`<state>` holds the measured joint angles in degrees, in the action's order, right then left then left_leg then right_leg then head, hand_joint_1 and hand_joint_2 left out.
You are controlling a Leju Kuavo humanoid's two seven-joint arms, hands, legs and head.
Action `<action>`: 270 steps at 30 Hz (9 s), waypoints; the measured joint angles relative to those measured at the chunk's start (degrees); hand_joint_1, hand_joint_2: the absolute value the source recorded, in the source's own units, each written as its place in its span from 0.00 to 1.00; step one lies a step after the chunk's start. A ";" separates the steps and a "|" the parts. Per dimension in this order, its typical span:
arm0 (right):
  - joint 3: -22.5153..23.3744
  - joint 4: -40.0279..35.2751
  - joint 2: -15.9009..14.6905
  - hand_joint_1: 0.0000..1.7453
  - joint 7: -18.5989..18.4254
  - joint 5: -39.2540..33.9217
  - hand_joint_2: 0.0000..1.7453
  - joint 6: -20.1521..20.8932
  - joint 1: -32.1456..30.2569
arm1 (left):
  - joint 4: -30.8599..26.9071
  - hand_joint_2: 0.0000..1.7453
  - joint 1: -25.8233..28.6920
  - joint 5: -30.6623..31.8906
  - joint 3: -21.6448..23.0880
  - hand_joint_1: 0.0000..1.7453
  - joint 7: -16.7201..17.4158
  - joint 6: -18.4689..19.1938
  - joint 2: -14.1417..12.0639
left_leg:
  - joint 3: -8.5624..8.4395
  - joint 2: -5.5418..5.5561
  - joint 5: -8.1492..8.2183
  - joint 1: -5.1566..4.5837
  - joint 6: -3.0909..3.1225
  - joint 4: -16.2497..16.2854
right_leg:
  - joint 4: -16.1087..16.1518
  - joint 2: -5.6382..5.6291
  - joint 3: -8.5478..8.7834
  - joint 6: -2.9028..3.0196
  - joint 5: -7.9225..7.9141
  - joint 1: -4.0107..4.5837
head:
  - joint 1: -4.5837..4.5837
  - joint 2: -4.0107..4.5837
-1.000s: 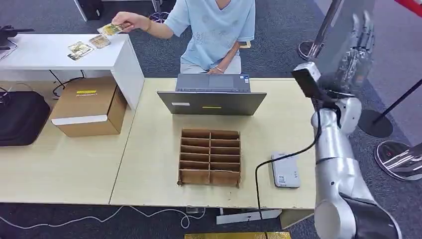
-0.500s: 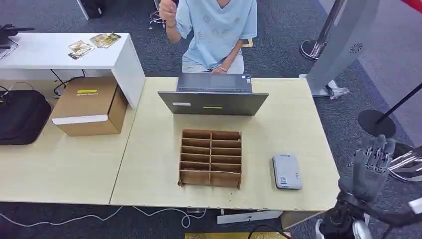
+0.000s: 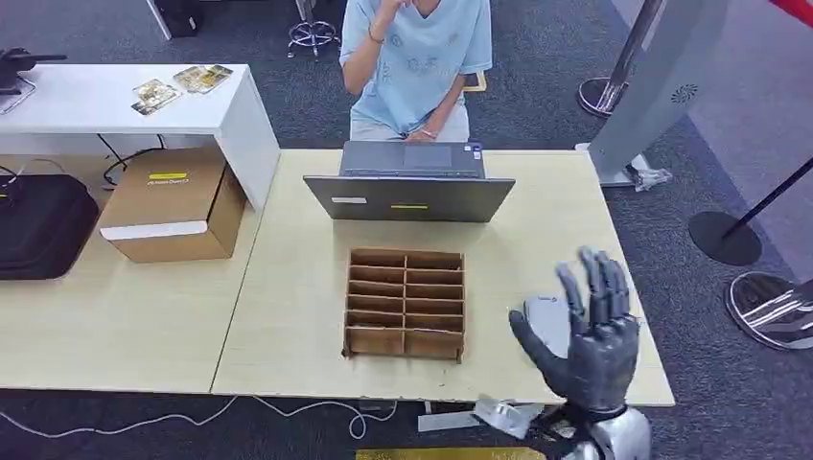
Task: Pass the card to the sensor for recognition and then transmit it.
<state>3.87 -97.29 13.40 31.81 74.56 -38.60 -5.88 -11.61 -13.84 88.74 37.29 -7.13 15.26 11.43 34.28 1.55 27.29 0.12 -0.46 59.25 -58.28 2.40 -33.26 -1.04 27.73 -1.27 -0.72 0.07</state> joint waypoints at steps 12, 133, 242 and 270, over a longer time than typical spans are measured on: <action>-23.55 13.62 -8.95 0.00 -57.54 15.56 1.00 20.79 3.38 | 0.00 1.00 -0.45 0.04 2.12 0.00 -1.16 -0.20 0.09 | 0.06 -0.02 -0.03 -0.01 -0.04 0.00 | 0.02 0.00 -0.02 -0.04 -0.04 -0.03 | -0.04 0.00; -27.45 17.07 -9.21 0.01 -48.25 15.01 1.00 27.34 5.71 | -0.22 1.00 -0.67 -11.45 1.77 0.00 11.06 2.16 4.13 | -0.30 -0.86 0.03 -0.01 -0.01 0.02 | 0.03 -0.71 0.00 0.03 -0.11 0.00 | -0.07 0.00; -29.97 17.88 -8.14 0.28 -46.90 14.58 1.00 27.78 5.46 | -0.22 1.00 3.11 -30.32 -23.21 0.00 17.38 -9.70 0.98 | -0.30 -0.88 0.06 0.00 -0.07 0.01 | 0.03 -0.75 0.00 0.04 -0.11 0.01 | -0.07 0.00; -30.86 20.02 -8.03 0.51 -46.90 13.29 1.00 27.80 6.93 | -0.24 1.00 4.44 -35.82 -30.47 0.00 17.38 -12.74 0.76 | -0.30 -0.90 0.06 0.00 -0.07 0.01 | 0.03 -0.76 -0.01 0.04 -0.11 0.02 | -0.07 0.00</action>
<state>-26.99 -77.26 5.38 -15.08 87.84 -10.80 1.05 -11.85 -9.40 52.92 6.82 10.25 2.51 12.20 33.98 0.65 27.35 0.12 -0.53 59.26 -58.25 1.64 -33.27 -1.00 27.62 -1.25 -0.79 0.07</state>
